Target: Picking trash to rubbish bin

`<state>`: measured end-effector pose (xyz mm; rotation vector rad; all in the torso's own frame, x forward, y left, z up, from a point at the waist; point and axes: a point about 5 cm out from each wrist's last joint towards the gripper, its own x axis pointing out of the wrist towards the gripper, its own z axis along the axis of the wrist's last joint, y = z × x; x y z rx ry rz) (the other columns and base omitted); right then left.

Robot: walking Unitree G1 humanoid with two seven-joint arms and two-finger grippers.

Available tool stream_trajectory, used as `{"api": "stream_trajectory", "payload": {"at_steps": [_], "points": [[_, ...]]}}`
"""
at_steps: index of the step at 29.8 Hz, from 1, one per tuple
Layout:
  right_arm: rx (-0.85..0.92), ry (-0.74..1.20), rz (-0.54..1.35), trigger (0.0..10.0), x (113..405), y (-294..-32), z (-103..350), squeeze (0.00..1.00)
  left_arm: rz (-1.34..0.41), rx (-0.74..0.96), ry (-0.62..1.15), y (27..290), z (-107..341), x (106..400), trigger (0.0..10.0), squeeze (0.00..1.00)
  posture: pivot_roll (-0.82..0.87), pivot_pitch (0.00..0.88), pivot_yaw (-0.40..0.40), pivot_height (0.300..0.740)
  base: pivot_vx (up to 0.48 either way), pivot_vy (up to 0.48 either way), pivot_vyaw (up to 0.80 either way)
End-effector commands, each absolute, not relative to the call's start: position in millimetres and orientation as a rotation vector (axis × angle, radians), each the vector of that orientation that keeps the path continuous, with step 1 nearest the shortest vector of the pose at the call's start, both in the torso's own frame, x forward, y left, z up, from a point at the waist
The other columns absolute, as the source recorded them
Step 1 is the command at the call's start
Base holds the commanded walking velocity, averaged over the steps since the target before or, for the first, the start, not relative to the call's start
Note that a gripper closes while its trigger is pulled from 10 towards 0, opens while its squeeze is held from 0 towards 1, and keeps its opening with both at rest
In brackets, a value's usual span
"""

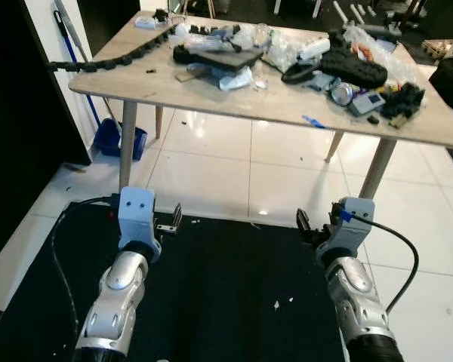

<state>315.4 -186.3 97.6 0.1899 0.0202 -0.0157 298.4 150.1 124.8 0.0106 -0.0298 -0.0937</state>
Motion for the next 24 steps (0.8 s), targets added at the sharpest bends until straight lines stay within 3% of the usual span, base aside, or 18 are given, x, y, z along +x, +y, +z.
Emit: {"api": "stream_trajectory", "payload": {"at_steps": [1, 24], "points": [[0.184, 0.045, -0.032, 10.0, 310.9, -192.1, 91.4, 0.0, -0.092, 0.019, -0.006, 150.6, 118.5, 295.6, 10.0, 0.0, 0.01, 0.17, -0.032, 0.74, 0.326, 0.0, 0.0], [0.19, 0.047, -0.032, 10.0, 311.6, -191.2, 90.5, 0.0, -0.112, 0.025, -0.008, 149.7, 119.3, 295.7, 10.0, 0.0, 0.02, 0.158, -0.025, 0.74, 0.305, 0.0, 0.0]]}}
